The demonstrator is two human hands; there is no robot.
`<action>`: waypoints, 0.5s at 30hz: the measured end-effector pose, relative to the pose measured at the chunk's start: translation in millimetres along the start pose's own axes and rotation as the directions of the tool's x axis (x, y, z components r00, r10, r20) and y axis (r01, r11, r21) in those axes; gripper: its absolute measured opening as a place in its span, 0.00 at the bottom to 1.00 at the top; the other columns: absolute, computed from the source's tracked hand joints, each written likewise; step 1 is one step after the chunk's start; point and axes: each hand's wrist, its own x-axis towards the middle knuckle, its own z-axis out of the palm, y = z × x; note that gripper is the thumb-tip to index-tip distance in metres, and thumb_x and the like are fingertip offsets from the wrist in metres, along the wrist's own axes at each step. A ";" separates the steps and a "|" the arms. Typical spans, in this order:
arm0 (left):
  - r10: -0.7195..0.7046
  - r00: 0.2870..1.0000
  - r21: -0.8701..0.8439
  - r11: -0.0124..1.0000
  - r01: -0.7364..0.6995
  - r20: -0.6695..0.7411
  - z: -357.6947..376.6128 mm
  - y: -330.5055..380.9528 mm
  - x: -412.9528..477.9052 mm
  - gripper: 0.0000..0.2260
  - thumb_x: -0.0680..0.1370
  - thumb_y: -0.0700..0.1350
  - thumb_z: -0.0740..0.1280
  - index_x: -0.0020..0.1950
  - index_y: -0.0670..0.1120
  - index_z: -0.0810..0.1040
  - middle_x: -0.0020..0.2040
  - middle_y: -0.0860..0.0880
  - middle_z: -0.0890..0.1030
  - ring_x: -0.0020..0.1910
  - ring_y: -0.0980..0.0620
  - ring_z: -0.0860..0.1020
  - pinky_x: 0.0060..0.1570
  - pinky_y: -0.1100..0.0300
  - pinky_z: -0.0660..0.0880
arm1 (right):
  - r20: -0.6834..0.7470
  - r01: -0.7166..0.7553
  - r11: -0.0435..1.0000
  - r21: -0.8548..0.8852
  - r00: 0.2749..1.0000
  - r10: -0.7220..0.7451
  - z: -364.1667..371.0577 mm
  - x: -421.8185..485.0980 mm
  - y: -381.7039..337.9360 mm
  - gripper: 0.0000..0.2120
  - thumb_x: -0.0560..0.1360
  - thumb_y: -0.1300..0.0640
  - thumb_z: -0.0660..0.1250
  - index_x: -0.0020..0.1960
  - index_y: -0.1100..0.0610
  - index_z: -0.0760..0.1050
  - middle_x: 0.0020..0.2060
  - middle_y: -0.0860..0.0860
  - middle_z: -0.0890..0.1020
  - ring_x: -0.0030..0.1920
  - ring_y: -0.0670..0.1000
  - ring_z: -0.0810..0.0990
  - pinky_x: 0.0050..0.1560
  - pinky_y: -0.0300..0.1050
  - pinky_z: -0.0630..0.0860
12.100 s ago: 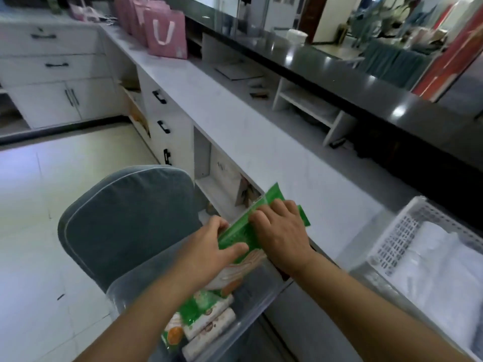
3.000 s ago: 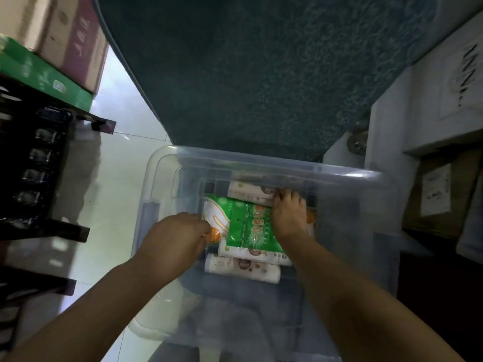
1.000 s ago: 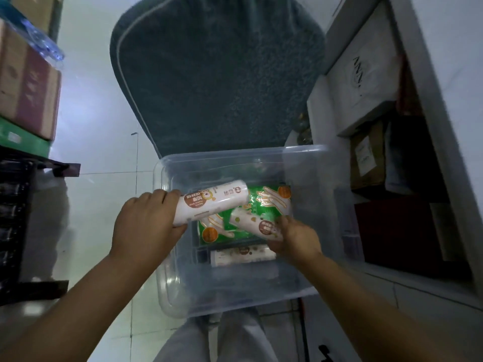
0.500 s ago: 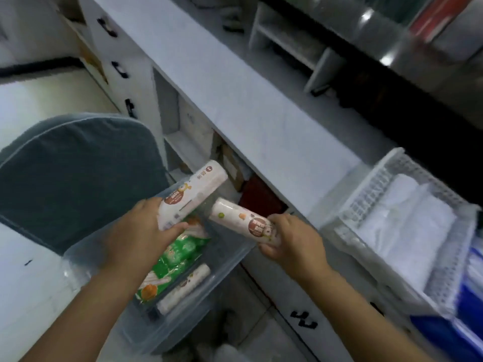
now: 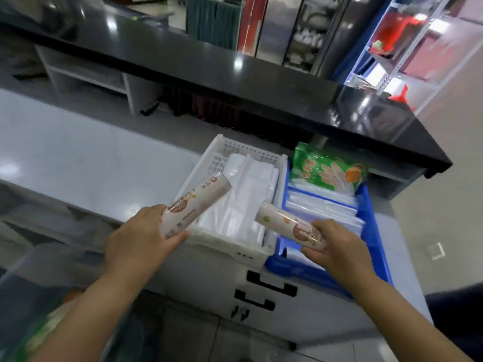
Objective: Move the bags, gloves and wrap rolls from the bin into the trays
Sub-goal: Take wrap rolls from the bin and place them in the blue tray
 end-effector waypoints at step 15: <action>-0.058 0.998 0.106 0.993 0.056 0.018 92.2 140.2 24.7 0.25 0.65 0.63 0.71 0.57 0.53 0.74 0.47 0.51 0.80 0.38 0.52 0.73 0.29 0.62 0.64 | 0.357 0.263 0.962 -0.074 0.908 -0.220 29.8 13.9 147.4 0.23 0.71 0.37 0.63 0.61 0.48 0.71 0.54 0.46 0.79 0.52 0.51 0.77 0.51 0.45 0.71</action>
